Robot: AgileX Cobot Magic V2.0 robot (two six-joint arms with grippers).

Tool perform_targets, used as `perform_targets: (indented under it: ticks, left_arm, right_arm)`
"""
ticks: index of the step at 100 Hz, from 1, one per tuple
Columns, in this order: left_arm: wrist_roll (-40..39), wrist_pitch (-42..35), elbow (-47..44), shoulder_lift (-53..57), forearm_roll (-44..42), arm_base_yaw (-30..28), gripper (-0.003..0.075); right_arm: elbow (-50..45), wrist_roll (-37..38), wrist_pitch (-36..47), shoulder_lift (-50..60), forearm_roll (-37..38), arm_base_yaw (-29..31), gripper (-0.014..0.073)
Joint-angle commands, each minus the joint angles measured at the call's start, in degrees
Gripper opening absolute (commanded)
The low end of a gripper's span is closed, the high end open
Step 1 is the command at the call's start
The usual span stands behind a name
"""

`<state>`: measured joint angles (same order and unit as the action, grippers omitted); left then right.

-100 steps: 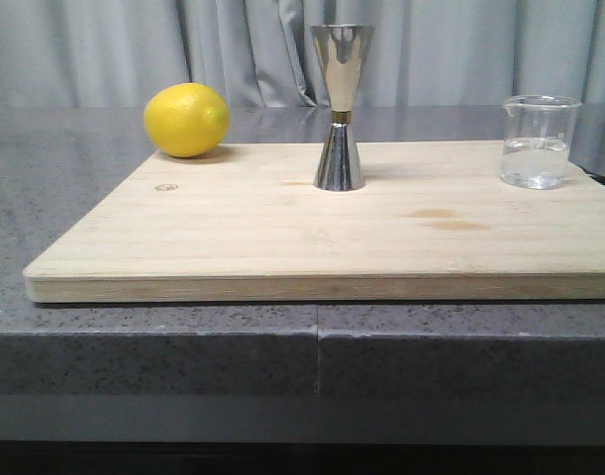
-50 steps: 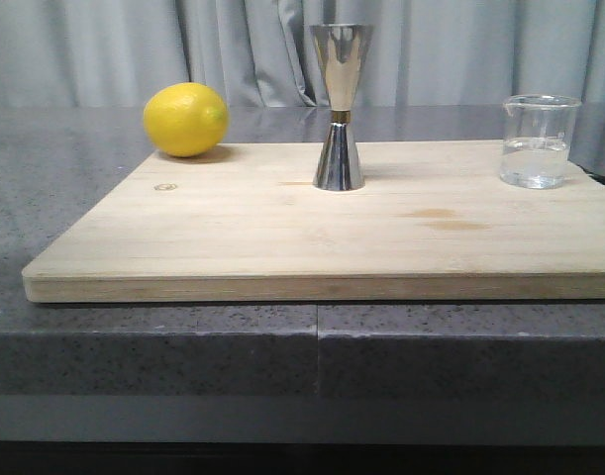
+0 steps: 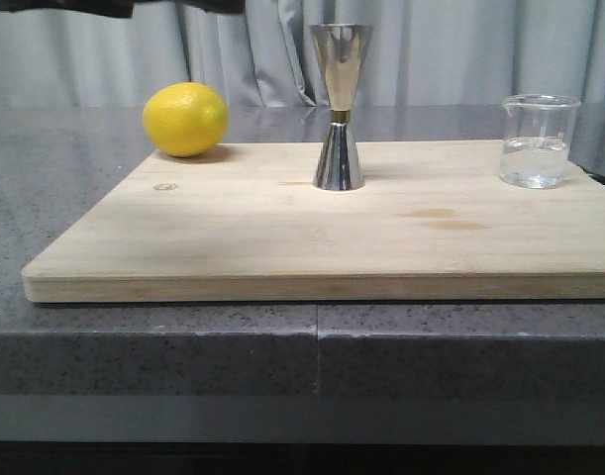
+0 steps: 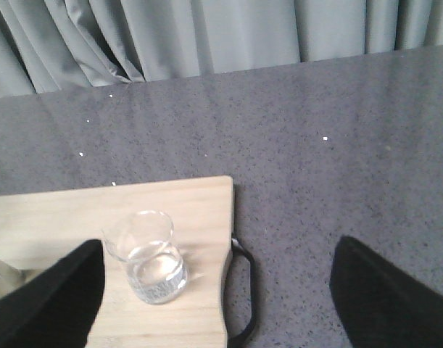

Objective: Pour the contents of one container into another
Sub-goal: 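Reach the left gripper to the steel jigger and grasp its waist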

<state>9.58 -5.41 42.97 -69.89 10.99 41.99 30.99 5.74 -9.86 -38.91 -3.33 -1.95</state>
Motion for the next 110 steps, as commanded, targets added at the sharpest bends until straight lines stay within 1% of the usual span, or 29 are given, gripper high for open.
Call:
perform_targets:
  ticks: [1, 10, 15, 26, 34, 46, 53, 63, 71, 85, 101, 110]
  left_arm:
    - [0.08, -8.12, 2.02, -2.04, -1.17, 0.58, 0.0634]
    - [-1.48, -11.32, 2.02, -4.83, -2.58, 0.58, 0.0634]
    - [-3.42, -12.92, 2.02, -6.36, -5.01, 0.58, 0.0634]
    - [-13.06, -17.77, 2.02, -10.04, -13.7, 0.58, 0.0621]
    - [-21.3, -23.52, 2.02, -12.75, -21.83, 0.58, 0.0616]
    - [-28.02, -30.38, 2.02, -16.75, -28.63, 0.46, 0.0616]
    - [-30.22, -32.87, 2.02, -19.12, -31.19, 0.46, 0.0616]
    - [-32.11, -35.72, 2.39, -21.89, -32.78, 0.1, 0.0616]
    - [-33.99, -37.65, 3.44, -23.82, -34.55, -0.75, 0.0616]
    - [-36.19, -37.9, 6.32, -26.19, -37.81, -2.19, 0.0616]
    - [-40.77, -38.92, 9.99, -29.2, -42.23, -4.1, 0.0616]
    - [-41.35, -39.19, 11.7, -30.67, -43.39, -4.48, 0.0615]
  right_arm:
    - [-1.77, -0.56, 8.97, -0.8, 1.33, -0.07, 0.0576]
    - [-5.27, -0.56, 13.32, -0.8, 1.31, -0.07, 0.0576]
    - [-6.81, -0.46, 15.26, -0.85, 1.31, -0.22, 0.0576]
    - [-8.1, -0.46, 16.89, -0.85, 1.31, -2.49, 0.0576]
    - [-8.93, -0.46, 16.89, -1.18, 2.25, -4.83, 0.0576]
    - [-10.25, -0.46, 17.22, -2.23, 3.33, -7.72, 0.0576]
    - [-11.36, -0.46, 18.41, -3.37, 3.33, -8.58, 0.0576]
    - [-12.37, -0.46, 21.02, -4.61, 3.74, -9.1, 0.0576]
    - [-12.5, -0.46, 21.61, -5.94, 3.74, -9.1, 0.0576]
    - [-12.5, -0.46, 22.24, -7.06, 3.74, -9.1, 0.0576]
    - [-12.5, -0.46, 23.44, -7.36, 3.74, -9.1, 0.0576]
    - [-12.5, -0.46, 23.99, -7.36, 3.88, -9.1, 0.0576]
